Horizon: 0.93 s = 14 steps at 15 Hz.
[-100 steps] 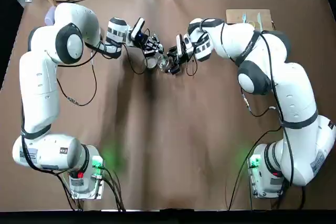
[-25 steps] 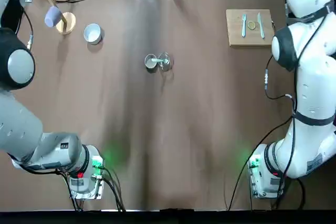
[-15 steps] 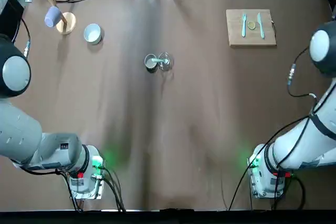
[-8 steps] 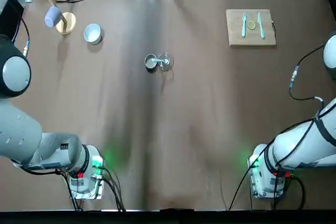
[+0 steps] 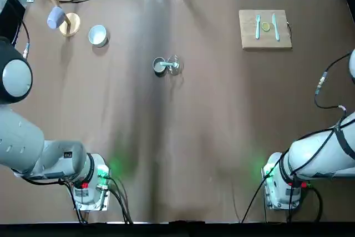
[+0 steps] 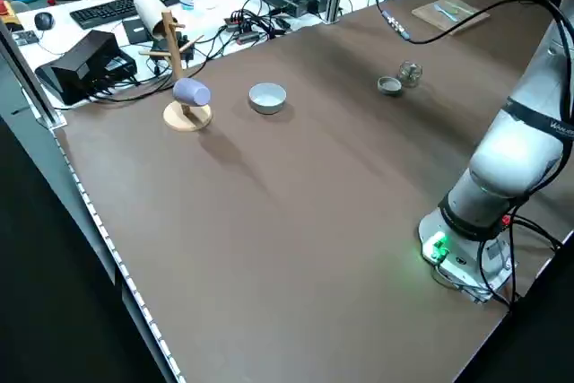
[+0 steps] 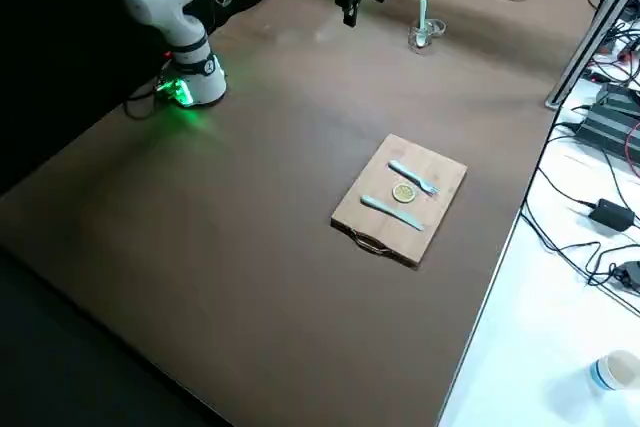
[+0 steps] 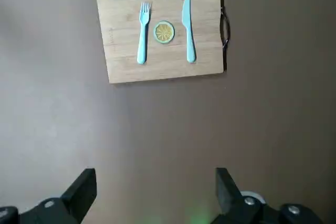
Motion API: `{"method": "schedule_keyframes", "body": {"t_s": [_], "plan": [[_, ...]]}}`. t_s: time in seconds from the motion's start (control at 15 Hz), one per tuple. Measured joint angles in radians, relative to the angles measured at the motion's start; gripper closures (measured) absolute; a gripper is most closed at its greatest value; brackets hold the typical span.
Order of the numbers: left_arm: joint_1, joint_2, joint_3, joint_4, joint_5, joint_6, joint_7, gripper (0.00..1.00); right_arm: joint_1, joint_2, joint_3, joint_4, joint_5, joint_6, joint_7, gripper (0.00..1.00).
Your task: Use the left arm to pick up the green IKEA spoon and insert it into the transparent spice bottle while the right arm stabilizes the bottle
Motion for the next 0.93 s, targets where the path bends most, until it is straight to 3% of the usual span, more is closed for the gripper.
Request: {"method": "schedule_keyframes", "body": {"t_s": [0.27,0.93], "plan": [[0.0,0.0,0.001,0.0,0.0,0.0,0.0,0.0,0.0,-0.023,0.001,-0.037,-0.006,0.005,-0.019,0.0],[0.0,0.0,0.004,0.0,0.0,0.0,0.0,0.0,0.0,-0.026,0.001,-0.038,-0.01,-0.026,-0.018,0.0]]}}
